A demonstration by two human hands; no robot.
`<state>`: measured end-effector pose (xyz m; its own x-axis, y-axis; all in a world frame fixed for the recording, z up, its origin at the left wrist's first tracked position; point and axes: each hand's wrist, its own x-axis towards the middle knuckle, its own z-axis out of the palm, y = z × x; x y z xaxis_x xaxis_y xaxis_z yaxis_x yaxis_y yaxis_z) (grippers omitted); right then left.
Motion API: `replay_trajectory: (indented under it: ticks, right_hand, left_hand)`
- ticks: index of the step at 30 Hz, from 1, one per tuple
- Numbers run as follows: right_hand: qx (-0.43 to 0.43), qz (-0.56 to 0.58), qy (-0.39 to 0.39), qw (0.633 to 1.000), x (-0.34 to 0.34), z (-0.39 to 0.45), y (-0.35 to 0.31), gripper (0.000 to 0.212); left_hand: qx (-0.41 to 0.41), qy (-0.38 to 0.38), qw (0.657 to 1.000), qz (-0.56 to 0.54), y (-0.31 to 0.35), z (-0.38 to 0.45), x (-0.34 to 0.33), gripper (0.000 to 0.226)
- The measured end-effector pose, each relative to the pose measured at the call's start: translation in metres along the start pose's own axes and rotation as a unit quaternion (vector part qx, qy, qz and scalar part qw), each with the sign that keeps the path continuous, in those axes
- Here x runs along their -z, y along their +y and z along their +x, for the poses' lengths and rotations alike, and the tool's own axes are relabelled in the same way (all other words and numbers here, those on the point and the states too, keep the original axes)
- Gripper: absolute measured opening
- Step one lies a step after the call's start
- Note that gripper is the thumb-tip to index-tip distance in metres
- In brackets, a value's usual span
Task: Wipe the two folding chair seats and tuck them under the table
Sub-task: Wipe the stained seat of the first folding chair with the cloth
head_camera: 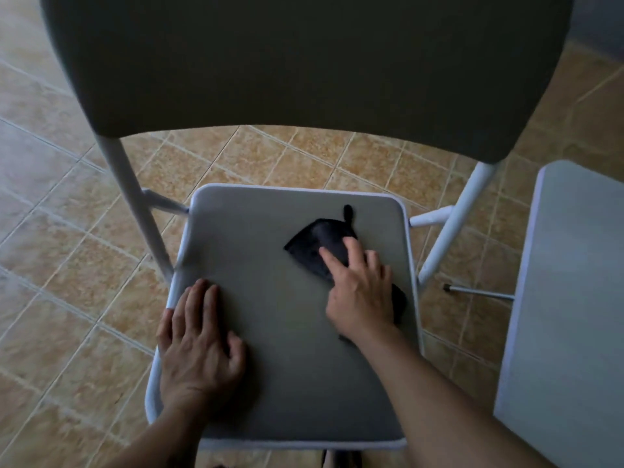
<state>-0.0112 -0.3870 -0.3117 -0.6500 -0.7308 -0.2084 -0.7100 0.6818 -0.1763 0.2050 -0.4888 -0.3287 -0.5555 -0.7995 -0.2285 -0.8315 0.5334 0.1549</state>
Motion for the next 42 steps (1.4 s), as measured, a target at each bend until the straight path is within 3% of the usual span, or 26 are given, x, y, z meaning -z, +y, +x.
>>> replay_trajectory:
  ticks: [4, 7, 11, 15, 17, 22, 26, 29, 32, 34, 37, 40, 42]
  right_hand:
    - [-0.115, -0.012, 0.037, 0.993, 0.001, -0.026, 0.038, 0.069]
    - [-0.196, 0.048, 0.053, 0.978, -0.008, -0.042, 0.002, 0.067]
    - [-0.125, 0.085, 0.048, 0.987, -0.028, -0.085, -0.076, 0.067]
    - [-0.082, 0.086, 0.0, 0.993, -0.042, -0.125, -0.137, 0.072]
    - [-0.08, 0.096, -0.011, 0.992, -0.045, -0.134, -0.153, 0.072]
    - [-0.027, 0.113, -0.079, 0.99, -0.039, -0.16, -0.171, 0.071]
    - [-0.004, 0.059, -0.08, 0.995, -0.03, -0.16, -0.133, 0.069]
    - [-0.12, 0.026, -0.035, 0.992, -0.021, -0.162, -0.078, 0.067]
    - [-0.263, 0.005, -0.011, 0.965, -0.012, -0.168, -0.035, 0.066]
    - [-0.299, -0.002, -0.016, 0.954, -0.012, -0.166, -0.037, 0.065]
    - [-0.238, 0.046, 0.007, 0.97, -0.018, -0.163, -0.079, 0.063]
    - [-0.084, 0.058, -0.059, 0.993, -0.028, -0.168, -0.115, 0.065]
    - [-0.053, 0.056, -0.072, 0.994, -0.028, -0.167, -0.11, 0.066]
  left_hand:
    - [-0.003, 0.012, 1.0, -0.018, 0.002, 0.001, -0.002, 0.08]
    - [-0.013, 0.031, 0.999, -0.039, -0.001, 0.001, -0.004, 0.079]
    - [-0.041, 0.05, 0.994, -0.09, -0.009, -0.003, -0.003, 0.07]
    - [-0.013, 0.094, 0.957, -0.274, -0.027, -0.009, 0.005, 0.056]
    - [0.0, 0.079, 0.949, -0.304, -0.049, -0.015, 0.003, 0.059]
    - [-0.095, 0.01, 0.975, -0.2, -0.09, -0.029, -0.003, 0.068]
    - [-0.132, -0.062, 0.985, -0.093, -0.093, -0.026, 0.01, 0.071]
    - [-0.161, -0.091, 0.982, -0.041, -0.099, -0.023, 0.015, 0.072]
    - [-0.175, -0.093, 0.98, -0.001, -0.099, -0.021, 0.013, 0.07]
    - [-0.174, -0.083, 0.981, 0.017, -0.097, -0.022, 0.009, 0.066]
    - [-0.162, -0.076, 0.983, 0.028, -0.092, -0.026, 0.007, 0.064]
    - [-0.157, -0.083, 0.983, 0.045, -0.086, -0.029, 0.008, 0.066]
    - [-0.16, -0.088, 0.982, 0.058, -0.083, -0.03, 0.01, 0.068]
